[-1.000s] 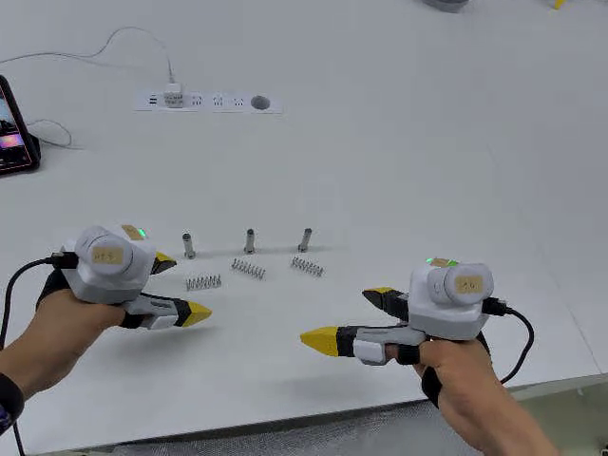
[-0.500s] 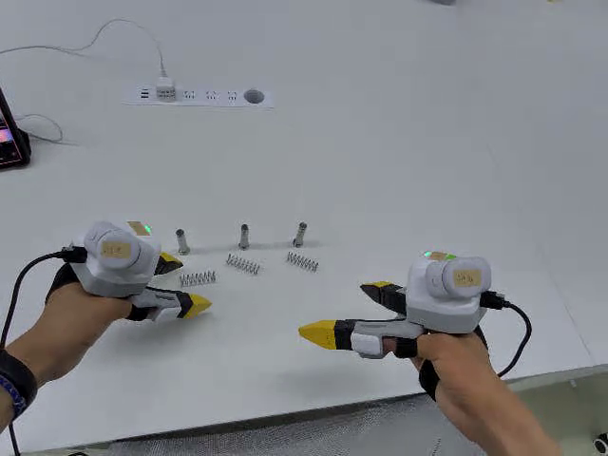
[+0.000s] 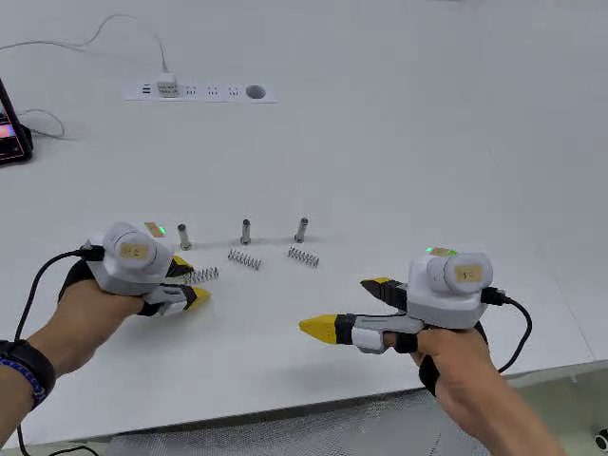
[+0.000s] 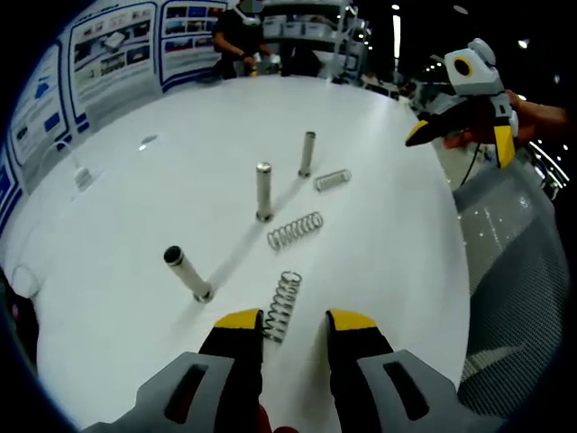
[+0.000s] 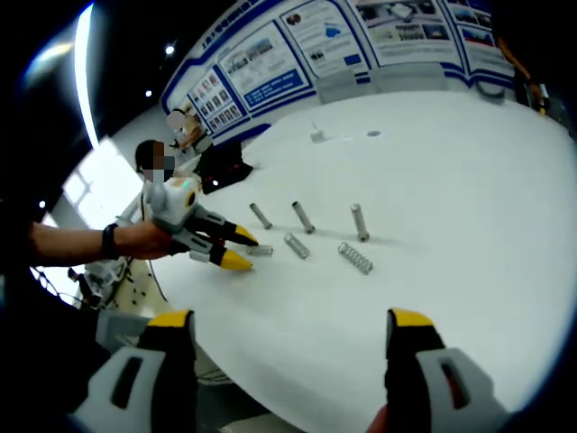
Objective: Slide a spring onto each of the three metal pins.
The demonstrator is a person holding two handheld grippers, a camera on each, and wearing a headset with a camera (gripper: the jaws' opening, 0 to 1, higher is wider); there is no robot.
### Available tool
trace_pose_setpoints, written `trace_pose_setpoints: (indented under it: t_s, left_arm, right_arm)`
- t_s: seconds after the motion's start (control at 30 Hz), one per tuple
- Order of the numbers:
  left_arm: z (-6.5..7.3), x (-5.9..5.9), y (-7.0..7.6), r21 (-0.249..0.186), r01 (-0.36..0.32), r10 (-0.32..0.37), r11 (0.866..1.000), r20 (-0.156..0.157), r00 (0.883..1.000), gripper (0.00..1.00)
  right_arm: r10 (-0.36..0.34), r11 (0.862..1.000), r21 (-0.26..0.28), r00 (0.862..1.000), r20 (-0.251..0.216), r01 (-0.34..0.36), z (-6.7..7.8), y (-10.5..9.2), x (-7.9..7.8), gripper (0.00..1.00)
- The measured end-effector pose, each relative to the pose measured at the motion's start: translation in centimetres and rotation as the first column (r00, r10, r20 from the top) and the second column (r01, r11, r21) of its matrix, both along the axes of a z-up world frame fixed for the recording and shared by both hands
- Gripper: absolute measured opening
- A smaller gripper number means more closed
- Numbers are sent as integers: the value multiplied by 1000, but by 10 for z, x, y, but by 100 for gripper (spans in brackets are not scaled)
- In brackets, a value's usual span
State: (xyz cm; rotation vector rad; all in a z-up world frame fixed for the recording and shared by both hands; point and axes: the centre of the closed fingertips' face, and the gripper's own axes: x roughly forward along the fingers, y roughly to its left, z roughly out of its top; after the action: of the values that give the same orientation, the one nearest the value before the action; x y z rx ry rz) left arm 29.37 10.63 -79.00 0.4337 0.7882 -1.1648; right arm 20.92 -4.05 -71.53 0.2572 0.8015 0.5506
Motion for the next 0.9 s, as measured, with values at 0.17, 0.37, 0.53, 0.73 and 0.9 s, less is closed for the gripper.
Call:
trace_pose_setpoints:
  t_s: [0.17,0.37,0.53,0.73,0.9]
  left_arm:
    - [-5,0,3,31,10,-10,999,21,1000,22]
    - [-6,1,2,49,-5,3,999,39,999,15]
    - [-7,-1,2,57,-28,26,998,38,999,11]
    - [-4,-6,5,37,-87,87,996,3,996,10]
    - [1,-11,12,29,-101,101,994,-1,995,10]
  right_arm:
    - [2,1000,2,1000,1,-2,-1,2,-1,89]
    - [5,1000,4,1000,0,-5,0,3,-3,89]
    - [10,1000,2,1000,4,-10,0,3,-4,89]
    - [10,1000,5,1000,10,-10,2,4,-3,89]
    - [12,1000,8,1000,11,-12,2,4,-5,89]
